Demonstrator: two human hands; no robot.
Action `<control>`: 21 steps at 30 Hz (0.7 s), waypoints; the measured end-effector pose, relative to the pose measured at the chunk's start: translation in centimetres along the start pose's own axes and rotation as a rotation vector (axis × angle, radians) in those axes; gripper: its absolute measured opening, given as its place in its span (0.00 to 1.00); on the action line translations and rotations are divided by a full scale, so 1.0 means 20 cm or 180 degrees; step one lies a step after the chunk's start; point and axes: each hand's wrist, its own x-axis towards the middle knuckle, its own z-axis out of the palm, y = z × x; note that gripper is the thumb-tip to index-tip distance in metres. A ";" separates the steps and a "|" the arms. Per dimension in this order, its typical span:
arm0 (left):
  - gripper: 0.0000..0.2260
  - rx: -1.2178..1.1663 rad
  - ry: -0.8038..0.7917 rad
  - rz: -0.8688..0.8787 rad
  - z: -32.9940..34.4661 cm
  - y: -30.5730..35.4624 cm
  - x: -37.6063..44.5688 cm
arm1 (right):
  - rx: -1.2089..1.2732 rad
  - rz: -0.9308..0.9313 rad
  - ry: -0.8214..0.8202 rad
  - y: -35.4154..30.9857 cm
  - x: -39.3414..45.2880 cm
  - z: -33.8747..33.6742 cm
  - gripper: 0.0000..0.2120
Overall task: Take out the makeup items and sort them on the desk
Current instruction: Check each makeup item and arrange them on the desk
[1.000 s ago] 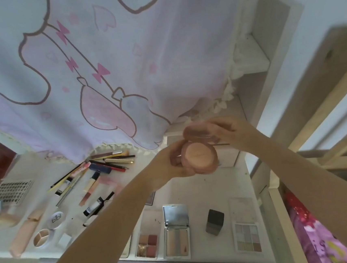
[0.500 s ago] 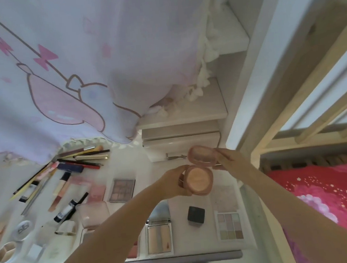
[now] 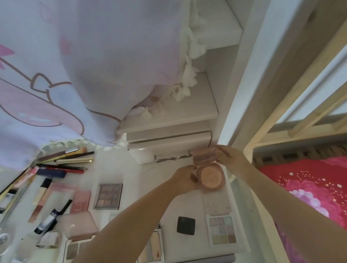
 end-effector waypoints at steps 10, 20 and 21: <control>0.17 -0.0221 0.0460 -0.0126 0.00 0.01 0.08 | 0.0517 0.0545 0.0435 0.13 0.07 0.05 0.17; 0.22 -0.0186 0.0343 -0.0101 0.01 -0.01 0.05 | -0.0124 0.0292 0.0394 0.10 0.05 0.08 0.15; 0.23 0.0076 0.0318 -0.0086 0.00 -0.02 0.04 | -0.0392 0.0246 0.0449 0.10 0.04 0.08 0.16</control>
